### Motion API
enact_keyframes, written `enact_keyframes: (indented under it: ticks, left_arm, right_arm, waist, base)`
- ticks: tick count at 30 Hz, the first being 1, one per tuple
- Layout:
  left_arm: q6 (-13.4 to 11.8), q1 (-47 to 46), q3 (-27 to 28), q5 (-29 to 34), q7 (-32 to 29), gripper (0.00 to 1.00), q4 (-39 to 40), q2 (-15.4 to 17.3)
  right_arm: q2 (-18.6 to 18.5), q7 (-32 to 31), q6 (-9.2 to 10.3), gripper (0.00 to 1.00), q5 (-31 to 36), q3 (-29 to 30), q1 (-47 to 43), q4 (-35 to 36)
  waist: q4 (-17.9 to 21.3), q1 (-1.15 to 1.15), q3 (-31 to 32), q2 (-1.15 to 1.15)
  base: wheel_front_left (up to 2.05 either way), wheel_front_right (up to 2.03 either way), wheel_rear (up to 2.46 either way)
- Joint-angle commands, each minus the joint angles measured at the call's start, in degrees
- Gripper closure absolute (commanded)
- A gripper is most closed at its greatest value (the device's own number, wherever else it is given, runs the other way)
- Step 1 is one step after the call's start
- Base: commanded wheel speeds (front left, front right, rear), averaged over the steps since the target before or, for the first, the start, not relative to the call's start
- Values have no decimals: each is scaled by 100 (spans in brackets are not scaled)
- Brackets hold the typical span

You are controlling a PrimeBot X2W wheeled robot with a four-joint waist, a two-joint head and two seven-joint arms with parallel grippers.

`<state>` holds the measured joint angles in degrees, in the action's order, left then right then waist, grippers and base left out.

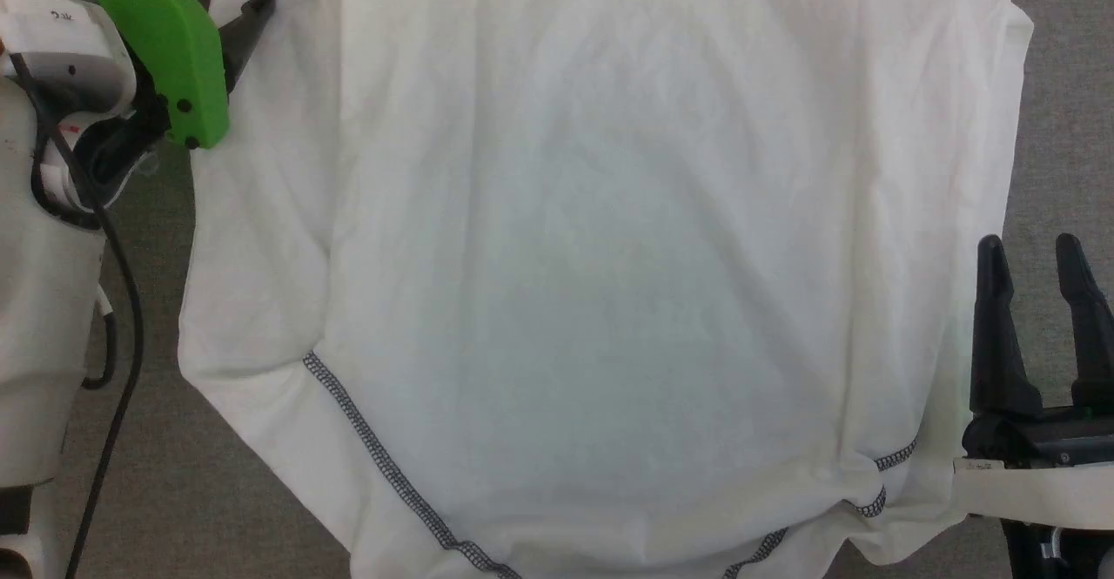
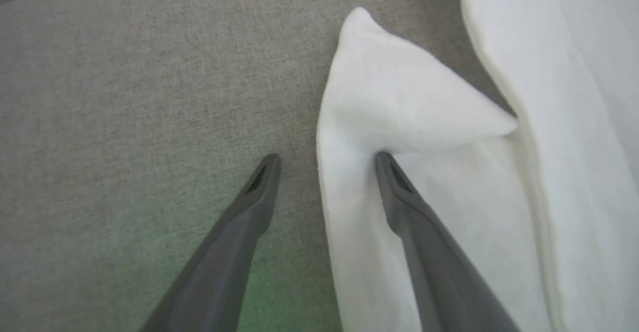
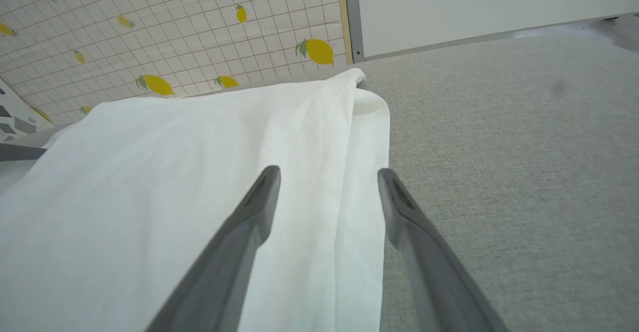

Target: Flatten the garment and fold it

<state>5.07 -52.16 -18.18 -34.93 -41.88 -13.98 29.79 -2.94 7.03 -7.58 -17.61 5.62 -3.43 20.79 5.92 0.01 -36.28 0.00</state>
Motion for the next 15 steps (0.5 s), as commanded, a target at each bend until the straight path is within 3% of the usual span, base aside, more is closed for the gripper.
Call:
enact_keyframes:
  ticks: [1,3,10,15]
  left_arm:
    - [-18,36,-67,-75,-107,19,-96,-22]
    - [-20,51,-79,-73,-95,100,-102,-16]
    - [-124,131,92,-119,295,100,-136,-41]
    - [-196,430,315,-283,555,100,-119,1]
  right_arm:
    - [6,-18,9,0,30,15,138,10]
    - [6,-25,9,0,30,21,156,19]
    - [6,-31,9,0,25,57,210,-49]
    - [6,-13,9,0,7,31,182,-165]
  waist:
    - [17,-1,-36,0]
    - [25,-1,-57,0]
    - [-7,-1,97,0]
    - [-98,-1,546,0]
  base:
    - [0,0,0]
    - [0,0,0]
    - [0,0,0]
    - [0,0,0]
